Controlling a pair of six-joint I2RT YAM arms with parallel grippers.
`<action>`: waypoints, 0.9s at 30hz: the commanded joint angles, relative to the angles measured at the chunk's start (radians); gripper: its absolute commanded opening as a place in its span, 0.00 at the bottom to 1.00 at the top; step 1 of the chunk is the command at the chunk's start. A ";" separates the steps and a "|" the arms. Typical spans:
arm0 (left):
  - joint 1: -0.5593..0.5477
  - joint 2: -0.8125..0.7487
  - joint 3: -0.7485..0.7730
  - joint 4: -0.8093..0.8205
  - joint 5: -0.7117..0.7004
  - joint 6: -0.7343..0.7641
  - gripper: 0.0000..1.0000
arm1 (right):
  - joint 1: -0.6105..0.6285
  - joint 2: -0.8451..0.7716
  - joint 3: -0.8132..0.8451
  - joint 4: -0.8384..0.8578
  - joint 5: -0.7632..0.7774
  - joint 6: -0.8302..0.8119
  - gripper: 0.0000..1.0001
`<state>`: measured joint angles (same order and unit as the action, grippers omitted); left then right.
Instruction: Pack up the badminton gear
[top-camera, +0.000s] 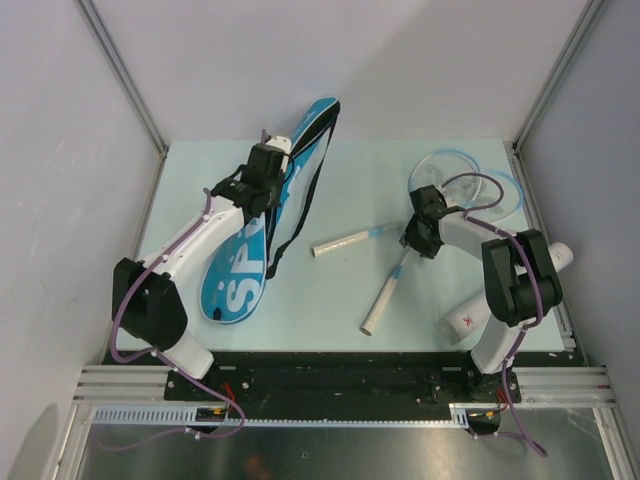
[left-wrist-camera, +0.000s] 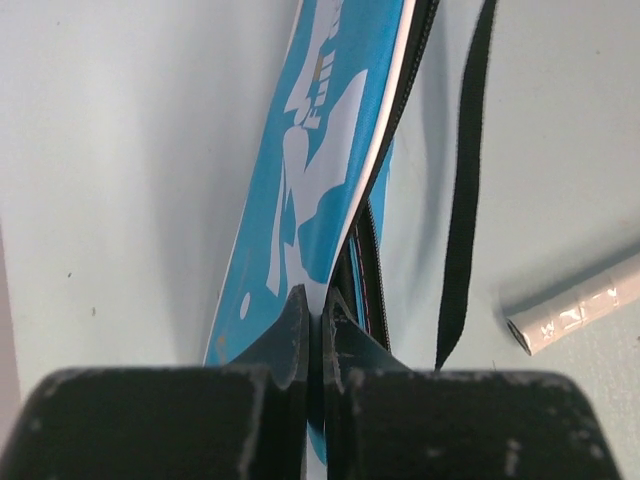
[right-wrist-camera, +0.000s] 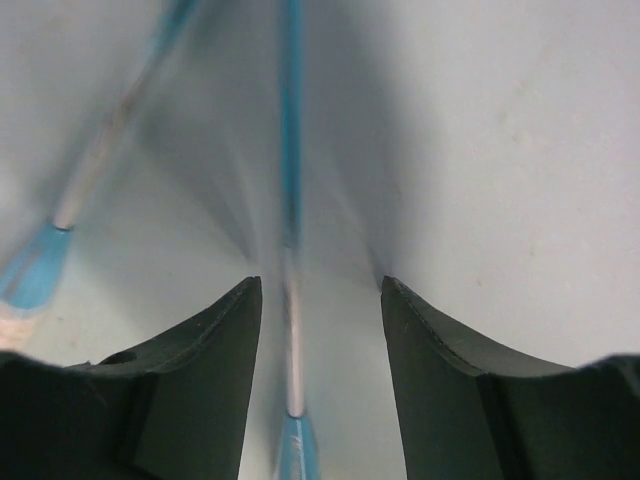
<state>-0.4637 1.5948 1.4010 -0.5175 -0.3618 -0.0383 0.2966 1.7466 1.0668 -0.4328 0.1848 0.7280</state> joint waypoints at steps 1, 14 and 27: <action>0.010 -0.033 0.007 0.054 -0.095 -0.031 0.00 | 0.009 0.057 0.028 0.101 0.032 -0.036 0.56; 0.016 0.010 0.007 0.054 -0.183 -0.017 0.00 | 0.056 0.118 0.113 0.131 0.088 -0.178 0.00; 0.051 0.005 0.003 0.056 -0.102 0.017 0.00 | 0.133 -0.223 0.287 -0.001 0.038 -0.758 0.00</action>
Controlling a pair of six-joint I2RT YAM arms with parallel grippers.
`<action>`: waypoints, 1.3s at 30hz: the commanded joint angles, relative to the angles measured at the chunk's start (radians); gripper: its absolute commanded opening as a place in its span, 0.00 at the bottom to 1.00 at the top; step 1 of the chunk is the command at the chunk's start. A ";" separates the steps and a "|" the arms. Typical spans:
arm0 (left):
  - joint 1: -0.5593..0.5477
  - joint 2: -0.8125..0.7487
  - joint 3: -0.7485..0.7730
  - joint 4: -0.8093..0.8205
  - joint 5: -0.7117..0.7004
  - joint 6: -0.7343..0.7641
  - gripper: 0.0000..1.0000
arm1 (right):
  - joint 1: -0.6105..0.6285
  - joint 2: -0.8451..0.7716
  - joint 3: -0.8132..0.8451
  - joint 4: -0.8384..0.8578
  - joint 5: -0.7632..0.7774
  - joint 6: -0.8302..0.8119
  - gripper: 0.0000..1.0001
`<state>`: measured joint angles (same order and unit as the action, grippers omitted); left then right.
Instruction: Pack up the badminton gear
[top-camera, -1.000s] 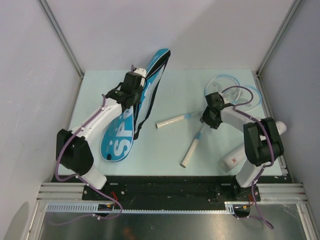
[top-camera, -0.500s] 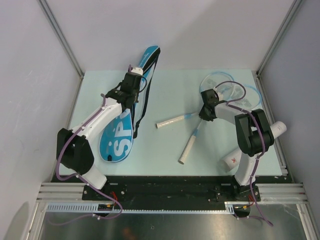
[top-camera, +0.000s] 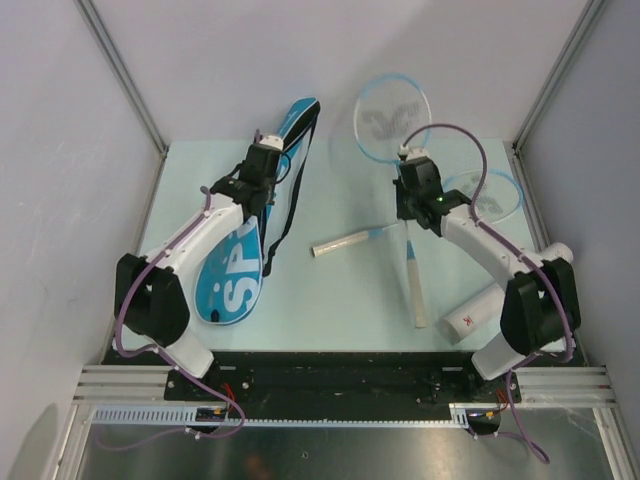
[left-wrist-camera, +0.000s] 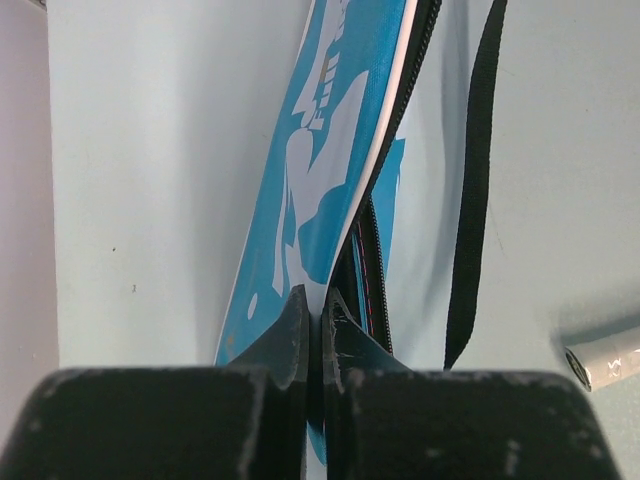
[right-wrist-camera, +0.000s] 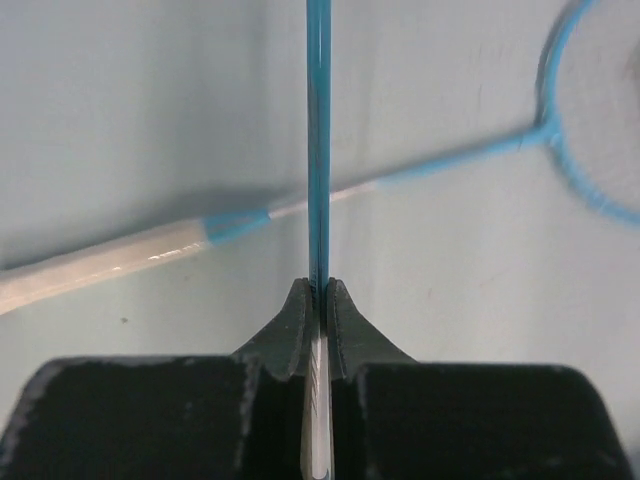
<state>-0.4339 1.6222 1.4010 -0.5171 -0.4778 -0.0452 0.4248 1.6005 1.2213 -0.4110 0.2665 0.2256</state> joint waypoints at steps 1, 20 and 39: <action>0.021 -0.030 -0.002 0.057 0.025 0.034 0.00 | 0.009 -0.092 0.154 -0.031 -0.055 -0.279 0.00; 0.021 -0.076 -0.106 0.184 0.134 0.176 0.00 | 0.006 -0.076 0.399 -0.658 -0.467 -0.669 0.00; 0.041 -0.081 -0.119 0.221 0.096 0.212 0.00 | 0.109 -0.221 0.170 -0.681 -0.516 -0.612 0.00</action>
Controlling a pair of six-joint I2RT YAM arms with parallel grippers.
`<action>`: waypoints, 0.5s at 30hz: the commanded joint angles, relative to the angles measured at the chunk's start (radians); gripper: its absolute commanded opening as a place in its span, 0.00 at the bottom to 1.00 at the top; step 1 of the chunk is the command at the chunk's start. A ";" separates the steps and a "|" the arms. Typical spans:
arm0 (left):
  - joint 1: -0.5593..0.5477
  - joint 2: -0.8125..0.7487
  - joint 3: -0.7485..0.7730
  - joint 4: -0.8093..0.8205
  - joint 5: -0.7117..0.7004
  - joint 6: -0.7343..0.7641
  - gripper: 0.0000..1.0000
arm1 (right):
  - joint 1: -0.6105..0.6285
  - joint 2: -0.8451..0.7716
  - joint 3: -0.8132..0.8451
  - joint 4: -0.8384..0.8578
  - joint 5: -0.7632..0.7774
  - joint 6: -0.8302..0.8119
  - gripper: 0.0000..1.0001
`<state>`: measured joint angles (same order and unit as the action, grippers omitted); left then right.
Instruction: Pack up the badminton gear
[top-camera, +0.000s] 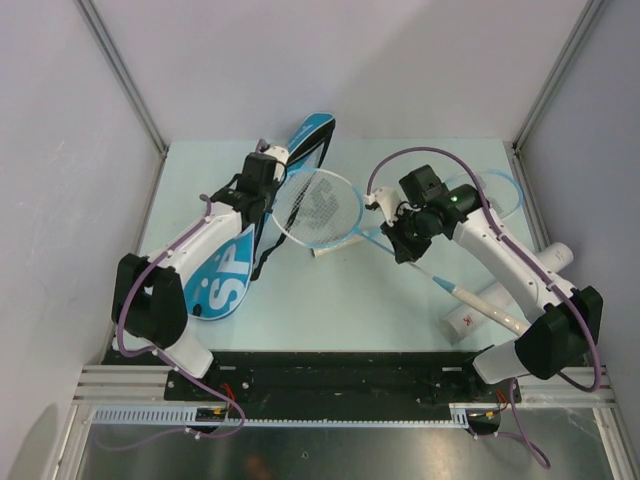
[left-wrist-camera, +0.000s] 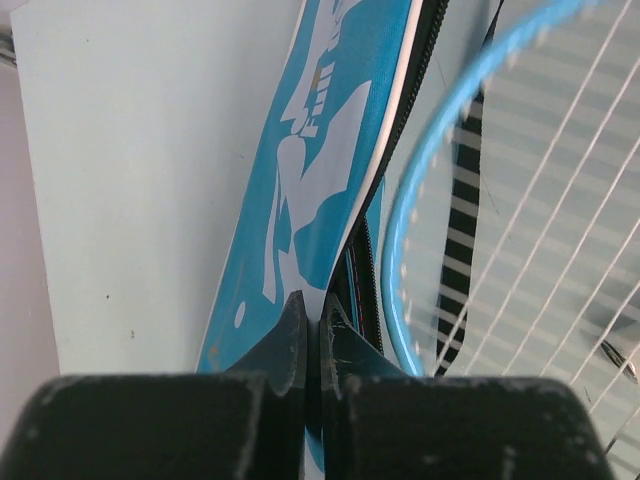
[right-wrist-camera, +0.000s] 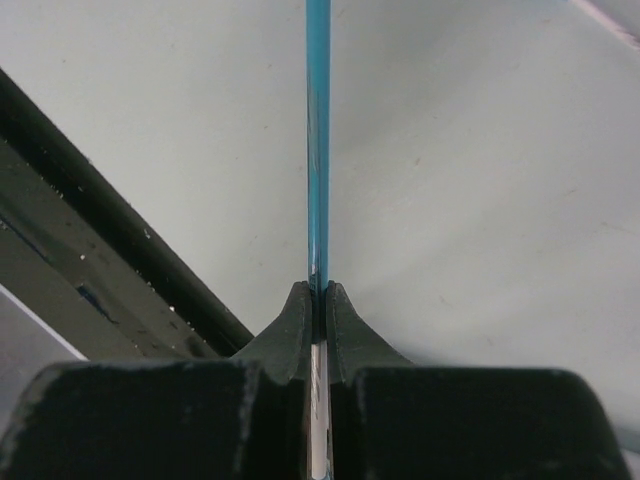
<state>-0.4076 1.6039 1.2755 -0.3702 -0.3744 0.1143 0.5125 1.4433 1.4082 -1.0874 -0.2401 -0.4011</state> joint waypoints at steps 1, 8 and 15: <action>0.018 -0.064 0.007 0.074 -0.003 0.051 0.00 | 0.027 -0.070 -0.028 -0.002 -0.007 0.013 0.00; 0.016 -0.094 -0.022 0.085 0.046 0.058 0.00 | 0.055 -0.060 -0.037 0.009 -0.016 0.016 0.00; -0.031 -0.140 -0.067 0.120 0.034 0.088 0.00 | 0.090 -0.021 -0.035 0.038 -0.011 0.022 0.00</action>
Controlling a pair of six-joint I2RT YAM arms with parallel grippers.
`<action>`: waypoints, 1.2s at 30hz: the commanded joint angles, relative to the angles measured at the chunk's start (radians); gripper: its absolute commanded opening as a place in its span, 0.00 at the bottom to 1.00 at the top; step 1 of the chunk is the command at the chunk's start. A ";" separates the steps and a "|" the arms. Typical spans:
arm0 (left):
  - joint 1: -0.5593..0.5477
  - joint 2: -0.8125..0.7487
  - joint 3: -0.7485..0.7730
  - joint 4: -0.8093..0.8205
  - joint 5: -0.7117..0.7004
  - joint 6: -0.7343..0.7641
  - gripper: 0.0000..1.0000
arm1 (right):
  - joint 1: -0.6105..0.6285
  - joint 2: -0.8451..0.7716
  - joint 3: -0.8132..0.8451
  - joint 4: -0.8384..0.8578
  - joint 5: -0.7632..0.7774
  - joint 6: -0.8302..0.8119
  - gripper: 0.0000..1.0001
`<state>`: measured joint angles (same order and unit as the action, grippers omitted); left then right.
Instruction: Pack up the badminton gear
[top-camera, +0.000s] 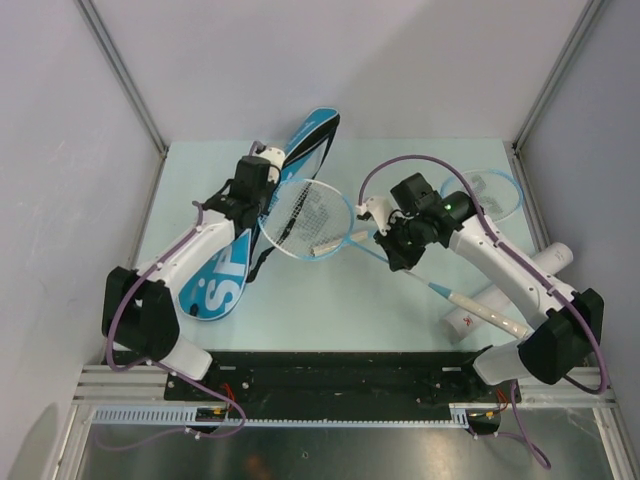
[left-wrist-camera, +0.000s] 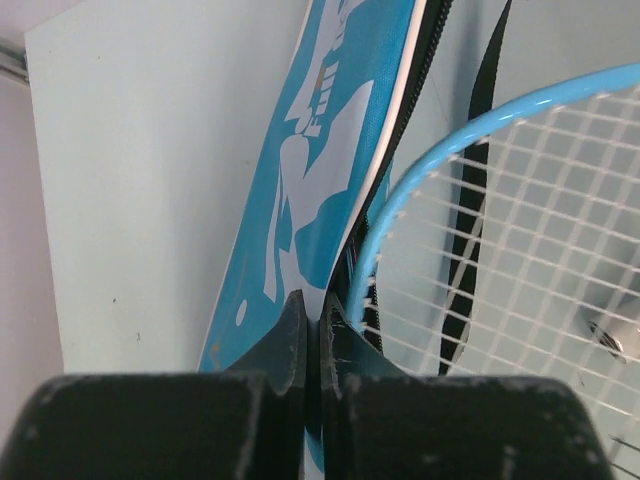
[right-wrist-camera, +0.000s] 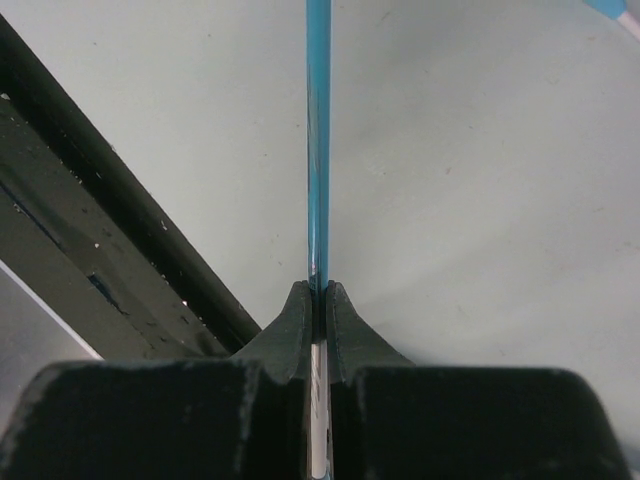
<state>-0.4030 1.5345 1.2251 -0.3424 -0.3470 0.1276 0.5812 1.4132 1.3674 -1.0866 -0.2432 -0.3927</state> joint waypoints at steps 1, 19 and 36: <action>-0.043 -0.073 -0.016 0.095 -0.001 0.079 0.00 | 0.025 0.010 0.007 0.048 -0.013 0.015 0.00; -0.290 -0.168 -0.180 0.203 0.111 0.260 0.00 | 0.031 0.116 0.225 0.125 0.033 -0.092 0.00; -0.296 -0.244 -0.225 0.215 0.433 0.287 0.00 | 0.130 0.231 -0.004 0.852 -0.068 -0.165 0.00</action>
<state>-0.6453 1.3590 0.9882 -0.2340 -0.2169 0.3706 0.6334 1.6035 1.3460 -0.6441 -0.3214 -0.4786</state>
